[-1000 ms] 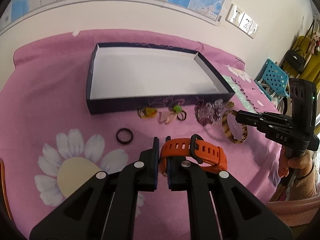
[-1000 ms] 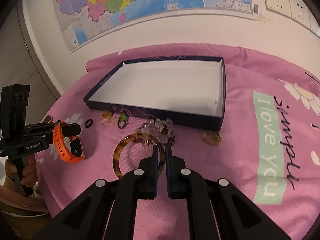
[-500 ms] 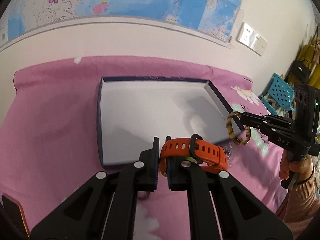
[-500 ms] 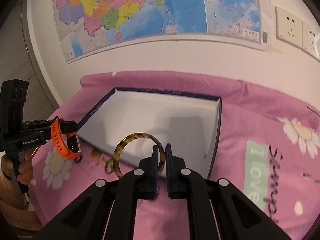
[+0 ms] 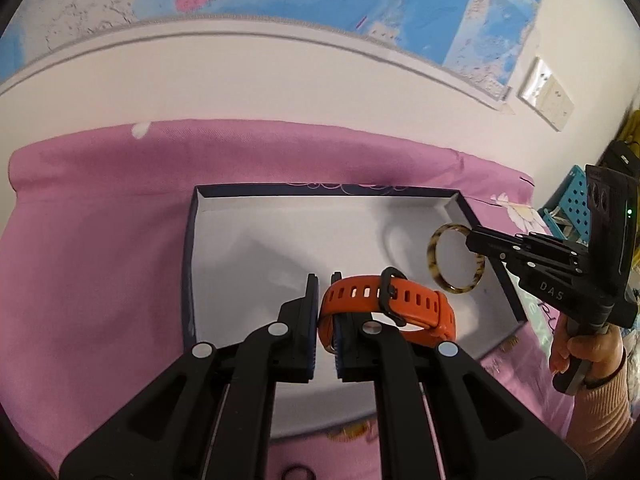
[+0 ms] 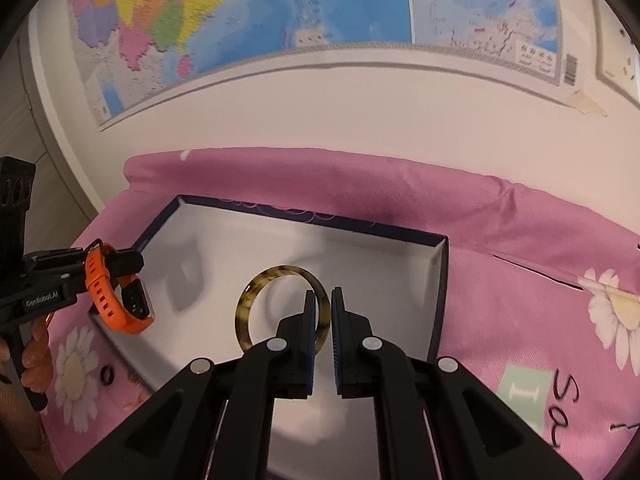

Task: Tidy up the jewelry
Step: 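Carry the watch band and bangle over the white tray with both grippers, then open the left gripper to drop the watch band while the right gripper releases the bangle, then withdraw both tools from the tray toward the remaining jewelry, then grasp the pink ring with the left gripper while the right gripper grasps the crystal bracelet, then carry the pink ring and crystal bracelet into the white tray with both grippers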

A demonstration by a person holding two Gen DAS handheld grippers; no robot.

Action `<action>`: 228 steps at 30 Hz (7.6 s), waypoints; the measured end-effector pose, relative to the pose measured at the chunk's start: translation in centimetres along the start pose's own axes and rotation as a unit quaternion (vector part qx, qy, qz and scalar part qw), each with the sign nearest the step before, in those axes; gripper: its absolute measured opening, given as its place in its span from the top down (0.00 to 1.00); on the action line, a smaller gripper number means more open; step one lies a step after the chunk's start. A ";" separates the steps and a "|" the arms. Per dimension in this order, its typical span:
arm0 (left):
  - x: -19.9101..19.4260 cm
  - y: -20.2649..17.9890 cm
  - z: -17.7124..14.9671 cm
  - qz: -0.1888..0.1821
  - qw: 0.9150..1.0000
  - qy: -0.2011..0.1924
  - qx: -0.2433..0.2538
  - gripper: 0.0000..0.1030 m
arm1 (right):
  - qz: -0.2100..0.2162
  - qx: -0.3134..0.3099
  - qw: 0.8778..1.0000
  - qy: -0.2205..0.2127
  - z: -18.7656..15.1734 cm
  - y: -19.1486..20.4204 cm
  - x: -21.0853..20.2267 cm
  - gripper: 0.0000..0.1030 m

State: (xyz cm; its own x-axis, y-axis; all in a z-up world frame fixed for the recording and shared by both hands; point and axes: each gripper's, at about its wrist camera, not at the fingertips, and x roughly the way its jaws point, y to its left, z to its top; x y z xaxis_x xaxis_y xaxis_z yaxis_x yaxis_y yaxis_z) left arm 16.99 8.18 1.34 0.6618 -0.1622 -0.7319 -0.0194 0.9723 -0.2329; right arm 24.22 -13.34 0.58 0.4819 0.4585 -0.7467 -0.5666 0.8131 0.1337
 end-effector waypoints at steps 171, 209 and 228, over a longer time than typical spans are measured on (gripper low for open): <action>-2.0 -4.6 -12.8 -0.056 0.994 0.027 0.089 0.91 | 0.076 0.015 0.997 0.020 -13.5 4.4 -7.4 0.95; -3.1 -4.0 -12.8 -0.077 0.994 0.019 0.078 0.96 | 0.124 0.037 0.992 0.004 -12.6 4.1 -7.5 0.93; -6.0 -4.4 -11.9 -0.090 0.993 -0.015 0.080 0.96 | 0.148 0.040 0.986 -0.064 -9.6 4.1 -11.7 0.93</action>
State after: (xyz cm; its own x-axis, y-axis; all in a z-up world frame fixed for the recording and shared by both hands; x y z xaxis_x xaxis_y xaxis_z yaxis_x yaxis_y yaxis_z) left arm 4.22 2.87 -0.85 0.6651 -0.3337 -0.6680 0.2201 0.9425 -0.2517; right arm 9.86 -18.84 3.63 0.3870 0.7179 -0.5787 -0.6427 0.6600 0.3890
